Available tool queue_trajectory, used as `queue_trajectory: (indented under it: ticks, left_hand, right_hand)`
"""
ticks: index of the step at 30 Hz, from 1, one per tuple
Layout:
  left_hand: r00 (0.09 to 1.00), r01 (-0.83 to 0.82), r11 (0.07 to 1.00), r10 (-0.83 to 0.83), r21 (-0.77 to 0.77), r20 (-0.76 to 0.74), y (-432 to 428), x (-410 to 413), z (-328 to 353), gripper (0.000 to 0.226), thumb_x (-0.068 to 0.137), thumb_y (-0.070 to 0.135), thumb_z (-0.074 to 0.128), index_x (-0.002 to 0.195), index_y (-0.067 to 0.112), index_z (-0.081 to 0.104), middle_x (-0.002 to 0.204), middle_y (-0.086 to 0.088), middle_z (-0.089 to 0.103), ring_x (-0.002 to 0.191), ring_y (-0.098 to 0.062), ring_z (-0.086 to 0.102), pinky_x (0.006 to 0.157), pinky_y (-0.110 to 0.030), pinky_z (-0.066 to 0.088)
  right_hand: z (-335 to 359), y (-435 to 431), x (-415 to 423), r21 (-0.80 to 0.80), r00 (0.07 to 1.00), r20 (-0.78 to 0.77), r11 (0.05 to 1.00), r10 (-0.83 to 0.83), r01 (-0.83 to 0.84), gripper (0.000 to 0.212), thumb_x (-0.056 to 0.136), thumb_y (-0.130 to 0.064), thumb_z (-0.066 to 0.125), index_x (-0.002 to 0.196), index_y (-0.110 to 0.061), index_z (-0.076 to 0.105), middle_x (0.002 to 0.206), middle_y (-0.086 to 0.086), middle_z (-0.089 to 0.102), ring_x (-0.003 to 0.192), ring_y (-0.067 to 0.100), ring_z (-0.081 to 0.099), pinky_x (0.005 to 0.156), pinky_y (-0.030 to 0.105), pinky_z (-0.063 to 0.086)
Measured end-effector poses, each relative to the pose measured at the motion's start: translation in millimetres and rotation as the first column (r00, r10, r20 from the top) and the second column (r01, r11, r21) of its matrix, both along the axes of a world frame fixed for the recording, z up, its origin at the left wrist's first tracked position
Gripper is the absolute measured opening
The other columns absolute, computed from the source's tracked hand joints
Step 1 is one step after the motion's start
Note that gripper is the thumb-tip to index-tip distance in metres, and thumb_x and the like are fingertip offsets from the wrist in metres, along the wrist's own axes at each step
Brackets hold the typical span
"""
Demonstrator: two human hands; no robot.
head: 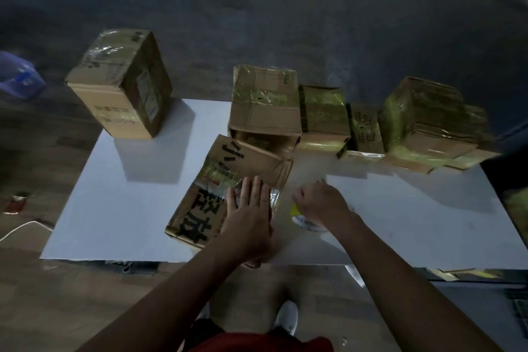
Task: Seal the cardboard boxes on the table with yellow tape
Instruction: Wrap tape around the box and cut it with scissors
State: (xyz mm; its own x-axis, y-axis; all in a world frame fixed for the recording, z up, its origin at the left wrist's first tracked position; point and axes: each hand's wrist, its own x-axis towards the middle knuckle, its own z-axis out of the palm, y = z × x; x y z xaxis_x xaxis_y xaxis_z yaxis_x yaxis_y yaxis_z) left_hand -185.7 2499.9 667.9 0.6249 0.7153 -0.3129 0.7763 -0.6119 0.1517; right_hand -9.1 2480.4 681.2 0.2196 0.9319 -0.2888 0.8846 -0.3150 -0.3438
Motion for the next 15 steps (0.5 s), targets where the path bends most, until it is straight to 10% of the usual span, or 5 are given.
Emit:
queue_trajectory:
  ticks: [4,7,15]
  left_hand:
    - [0.999,0.003,1.0,-0.003,-0.007,0.05,3.8,-5.0,-1.4,0.076,0.099,0.044,0.031,0.153,0.01,-0.01,0.16,-0.013,-0.018,0.145,-0.031,-0.023,0.116,-0.055,-0.011]
    - [0.997,0.043,0.999,-0.045,0.026,0.065,5.7,-12.8,1.6,0.078,0.098,0.045,0.035,0.153,0.016,-0.012,0.16,-0.012,-0.019,0.144,-0.032,-0.024,0.115,-0.055,-0.012]
    - [0.983,0.183,0.974,-0.185,0.131,0.0,41.6,-71.9,5.6,0.096,0.082,0.027,0.061,0.151,0.033,-0.006,0.161,0.0,-0.002,0.148,-0.027,0.001,0.114,-0.063,0.015]
  right_hand:
    - [-17.8,-6.7,-5.3,-0.069,0.994,-0.109,0.998,-0.017,0.009,0.028,0.084,-0.031,0.067,0.079,-0.007,0.055,0.076,0.02,0.06,0.065,0.033,0.059,0.059,0.032,0.046]
    - [-20.9,-2.0,-15.6,0.011,0.995,-0.089,0.998,-0.053,0.054,0.024,0.102,-0.027,0.036,0.089,-0.014,0.052,0.087,0.014,0.06,0.084,0.029,0.06,0.063,0.028,0.033]
    - [-28.7,15.0,-60.7,-0.028,0.923,-0.385,1.0,-0.006,-0.006,0.034,0.104,-0.025,0.034,0.07,-0.02,0.039,0.066,0.0,0.044,0.069,0.023,0.046,0.063,0.03,0.03]
